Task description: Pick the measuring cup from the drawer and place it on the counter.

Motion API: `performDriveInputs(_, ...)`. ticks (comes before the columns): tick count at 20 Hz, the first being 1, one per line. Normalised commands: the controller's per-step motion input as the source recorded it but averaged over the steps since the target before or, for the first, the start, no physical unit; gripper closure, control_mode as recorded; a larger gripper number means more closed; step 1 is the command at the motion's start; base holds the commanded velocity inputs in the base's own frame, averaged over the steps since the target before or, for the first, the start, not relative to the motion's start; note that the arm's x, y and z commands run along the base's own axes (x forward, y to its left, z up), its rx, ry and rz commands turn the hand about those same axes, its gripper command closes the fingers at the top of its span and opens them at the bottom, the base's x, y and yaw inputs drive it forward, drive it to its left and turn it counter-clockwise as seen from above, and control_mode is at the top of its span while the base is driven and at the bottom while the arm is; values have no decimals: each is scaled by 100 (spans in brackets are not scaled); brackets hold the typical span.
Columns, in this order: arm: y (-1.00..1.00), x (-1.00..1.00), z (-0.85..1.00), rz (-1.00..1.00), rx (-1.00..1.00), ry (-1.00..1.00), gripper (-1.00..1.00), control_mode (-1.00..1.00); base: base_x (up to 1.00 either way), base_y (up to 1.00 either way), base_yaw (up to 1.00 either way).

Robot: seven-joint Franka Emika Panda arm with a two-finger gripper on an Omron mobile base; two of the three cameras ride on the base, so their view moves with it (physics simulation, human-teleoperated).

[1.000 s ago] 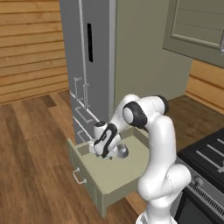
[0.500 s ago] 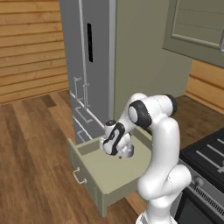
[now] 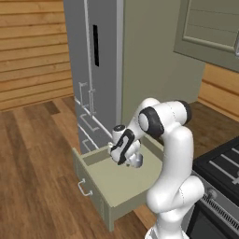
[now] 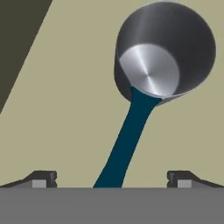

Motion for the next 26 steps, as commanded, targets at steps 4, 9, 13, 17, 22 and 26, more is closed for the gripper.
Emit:
performDriveInputs(4,-19,0,-25,-20,0,0,-100,-100,0,0,0)
performDriveInputs(9,-5,0,-11,-5,0,0,100,-100,0,0,0)
performDriveInputs(13,0,0,0,0,0,0,100,-100,0,0,0)
performDriveInputs(17,0,0,0,0,0,0,100,-100,0,0,0)
performDriveInputs(22,0,0,6,0,0,0,100,-100,0,0,0)
performDriveInputs(26,0,-13,62,0,0,0,100,-100,0,0,0)
